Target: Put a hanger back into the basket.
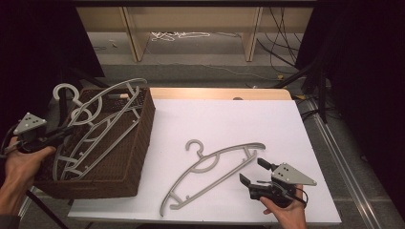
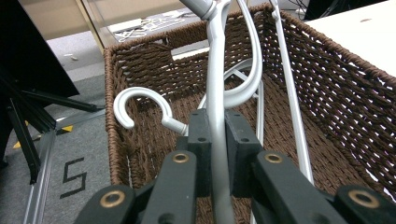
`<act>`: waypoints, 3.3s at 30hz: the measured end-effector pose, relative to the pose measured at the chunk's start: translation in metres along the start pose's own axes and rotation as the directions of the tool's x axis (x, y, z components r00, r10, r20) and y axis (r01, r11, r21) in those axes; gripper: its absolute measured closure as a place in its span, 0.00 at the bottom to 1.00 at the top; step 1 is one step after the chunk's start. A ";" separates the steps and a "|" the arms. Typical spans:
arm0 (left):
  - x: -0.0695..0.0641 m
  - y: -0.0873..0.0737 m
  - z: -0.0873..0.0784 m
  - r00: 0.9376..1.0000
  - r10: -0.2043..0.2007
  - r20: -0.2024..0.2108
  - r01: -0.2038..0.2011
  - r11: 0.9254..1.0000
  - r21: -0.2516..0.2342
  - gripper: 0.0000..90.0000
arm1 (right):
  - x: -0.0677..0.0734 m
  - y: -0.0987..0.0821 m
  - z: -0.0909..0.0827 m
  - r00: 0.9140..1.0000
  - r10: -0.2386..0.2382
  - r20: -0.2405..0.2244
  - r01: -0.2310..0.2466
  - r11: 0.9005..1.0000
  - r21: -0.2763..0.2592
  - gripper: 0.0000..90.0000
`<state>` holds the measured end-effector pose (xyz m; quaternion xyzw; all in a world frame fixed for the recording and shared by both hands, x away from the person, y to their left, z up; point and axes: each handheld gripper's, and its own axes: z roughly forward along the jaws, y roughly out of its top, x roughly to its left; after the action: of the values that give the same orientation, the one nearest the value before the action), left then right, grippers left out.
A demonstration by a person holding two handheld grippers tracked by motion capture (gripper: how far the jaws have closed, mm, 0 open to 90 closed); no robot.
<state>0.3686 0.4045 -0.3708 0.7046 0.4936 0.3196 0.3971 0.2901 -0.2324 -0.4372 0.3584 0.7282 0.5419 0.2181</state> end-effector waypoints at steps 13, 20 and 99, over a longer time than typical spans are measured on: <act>0.006 -0.003 0.004 0.999 0.044 -0.023 -0.043 0.998 0.051 0.91 | 0.000 0.000 0.001 1.000 -0.009 0.013 0.009 1.000 0.008 0.21; 0.008 -0.005 0.000 0.999 0.043 -0.018 -0.042 0.998 0.041 0.91 | -0.001 0.000 0.000 1.000 -0.010 0.011 0.010 1.000 0.015 0.21; -0.129 0.047 0.005 0.972 -0.085 0.218 0.099 0.994 -0.053 0.24 | -0.002 0.000 0.000 1.000 0.002 0.007 -0.002 1.000 -0.020 0.21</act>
<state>0.3536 0.2714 -0.3400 0.6984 0.4696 0.2382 0.4847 0.2915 -0.2339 -0.4371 0.3586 0.7217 0.5482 0.2236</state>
